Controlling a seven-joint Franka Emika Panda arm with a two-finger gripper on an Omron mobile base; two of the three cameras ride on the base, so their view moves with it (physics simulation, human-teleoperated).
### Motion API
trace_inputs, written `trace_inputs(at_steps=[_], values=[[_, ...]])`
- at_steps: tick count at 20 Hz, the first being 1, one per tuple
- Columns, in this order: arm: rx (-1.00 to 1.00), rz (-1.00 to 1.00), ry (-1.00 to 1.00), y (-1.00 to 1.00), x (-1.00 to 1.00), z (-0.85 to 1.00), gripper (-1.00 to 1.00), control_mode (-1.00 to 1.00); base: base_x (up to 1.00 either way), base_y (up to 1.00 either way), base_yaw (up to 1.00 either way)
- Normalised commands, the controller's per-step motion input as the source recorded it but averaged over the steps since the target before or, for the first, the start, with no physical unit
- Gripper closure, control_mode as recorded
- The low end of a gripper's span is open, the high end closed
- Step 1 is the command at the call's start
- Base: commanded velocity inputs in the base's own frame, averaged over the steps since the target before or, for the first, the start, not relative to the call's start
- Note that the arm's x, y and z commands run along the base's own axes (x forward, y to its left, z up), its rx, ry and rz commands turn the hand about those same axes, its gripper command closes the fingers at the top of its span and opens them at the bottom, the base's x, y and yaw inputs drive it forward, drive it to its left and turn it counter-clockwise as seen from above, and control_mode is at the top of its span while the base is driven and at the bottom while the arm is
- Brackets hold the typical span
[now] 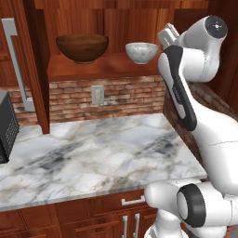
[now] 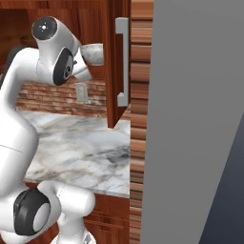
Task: Take the smaller bowl and place it next to the appetizer plate on the dining counter , and place the larger bowl next to the plate with cooked food.
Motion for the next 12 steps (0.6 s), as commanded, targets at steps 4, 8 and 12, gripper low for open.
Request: trace_inputs(at_steps=[4,8,12], values=[[0.12,0.08,0.01,-0.09,0.68,-0.15,-1.00,-1.00,0.00,0.00,0.00],[0.09,0.04,0.02,0.00,0.63,-0.04,-1.00,-1.00,0.00,0.00,0.00],[0.01,0.00,0.05,0.04,0.58,0.00,-1.00,-1.00,0.00,0.00,0.00]])
